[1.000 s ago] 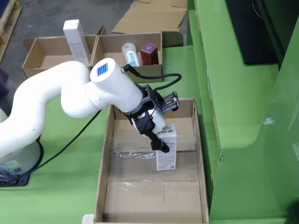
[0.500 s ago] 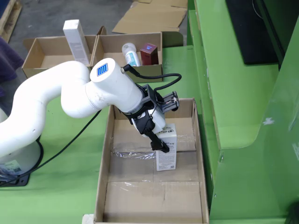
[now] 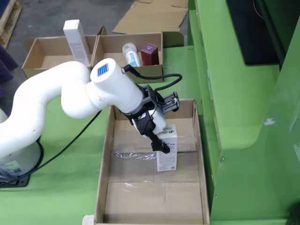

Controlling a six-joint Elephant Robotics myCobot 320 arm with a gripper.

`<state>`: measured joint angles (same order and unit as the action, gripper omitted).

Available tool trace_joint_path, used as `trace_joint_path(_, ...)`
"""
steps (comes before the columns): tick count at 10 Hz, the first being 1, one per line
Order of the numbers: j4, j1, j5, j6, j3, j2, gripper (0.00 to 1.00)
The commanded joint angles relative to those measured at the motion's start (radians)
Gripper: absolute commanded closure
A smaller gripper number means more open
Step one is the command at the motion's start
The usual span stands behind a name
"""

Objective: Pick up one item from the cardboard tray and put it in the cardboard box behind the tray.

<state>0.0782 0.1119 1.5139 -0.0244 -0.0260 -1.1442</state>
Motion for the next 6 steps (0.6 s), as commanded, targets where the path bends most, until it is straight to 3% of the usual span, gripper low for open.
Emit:
trace_joint_path(1,0.013,0.007,-0.005,-0.010,0.026,0.054,1.00)
trace_joint_path(6,-0.078,0.065,-0.001,0.038,0.026,0.152,1.00)
